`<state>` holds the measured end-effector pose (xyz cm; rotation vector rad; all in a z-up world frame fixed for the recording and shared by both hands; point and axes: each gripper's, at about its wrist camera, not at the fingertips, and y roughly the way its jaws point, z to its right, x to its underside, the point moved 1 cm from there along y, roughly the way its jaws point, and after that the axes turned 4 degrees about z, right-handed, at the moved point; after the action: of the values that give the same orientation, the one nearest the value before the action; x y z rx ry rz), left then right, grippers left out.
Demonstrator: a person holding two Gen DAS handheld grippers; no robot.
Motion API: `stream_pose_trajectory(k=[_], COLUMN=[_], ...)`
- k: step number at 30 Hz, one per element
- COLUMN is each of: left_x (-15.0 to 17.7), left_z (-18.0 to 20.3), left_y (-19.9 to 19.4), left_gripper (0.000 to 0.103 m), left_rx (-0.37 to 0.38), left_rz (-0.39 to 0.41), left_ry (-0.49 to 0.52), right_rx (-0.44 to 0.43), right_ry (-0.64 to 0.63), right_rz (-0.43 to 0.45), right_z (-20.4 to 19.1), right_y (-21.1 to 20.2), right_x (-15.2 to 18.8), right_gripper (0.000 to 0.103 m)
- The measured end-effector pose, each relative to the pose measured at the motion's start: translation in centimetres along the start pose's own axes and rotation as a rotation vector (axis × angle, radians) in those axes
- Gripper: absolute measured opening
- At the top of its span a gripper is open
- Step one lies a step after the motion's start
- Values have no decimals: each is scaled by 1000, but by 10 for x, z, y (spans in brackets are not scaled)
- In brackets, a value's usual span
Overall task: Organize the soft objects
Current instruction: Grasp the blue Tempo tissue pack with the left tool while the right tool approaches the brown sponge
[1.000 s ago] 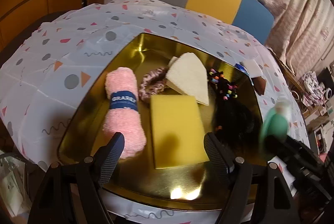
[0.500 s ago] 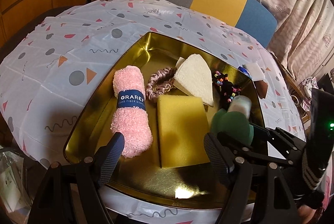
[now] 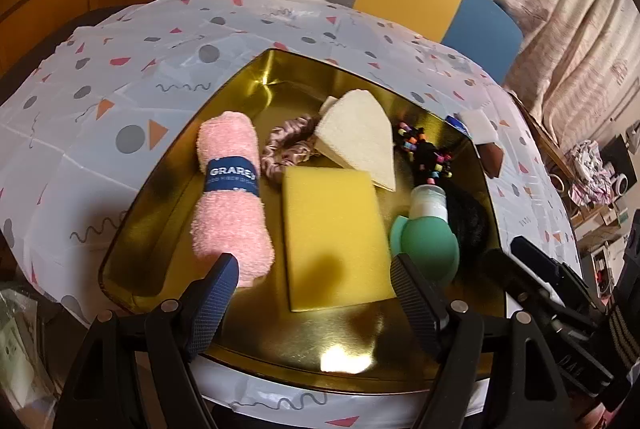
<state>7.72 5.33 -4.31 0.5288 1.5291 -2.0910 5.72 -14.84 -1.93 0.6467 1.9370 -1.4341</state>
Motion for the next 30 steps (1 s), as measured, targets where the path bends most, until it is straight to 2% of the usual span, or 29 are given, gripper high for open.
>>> stream_pose_trajectory(k=[7, 17, 23, 27, 30], left_x=[7, 16, 5, -15, -34], left_z=[16, 44, 76, 102, 123], left_y=[0, 1, 2, 2, 8], left_gripper=[79, 79, 79, 79, 79], left_rx=[38, 85, 127, 129, 145], left_rz=[-1, -13, -23, -9, -25], left_ry=[56, 126, 151, 188, 186], right_rx=[52, 168, 239, 325, 374], right_ry=[135, 255, 246, 186, 189], right_rz=[80, 64, 90, 139, 161], right_z=[39, 100, 134, 157, 175], right_y=[-21, -15, -11, -12, -11], right_x=[5, 30, 28, 19, 19], right_gripper=[75, 75, 76, 76, 77])
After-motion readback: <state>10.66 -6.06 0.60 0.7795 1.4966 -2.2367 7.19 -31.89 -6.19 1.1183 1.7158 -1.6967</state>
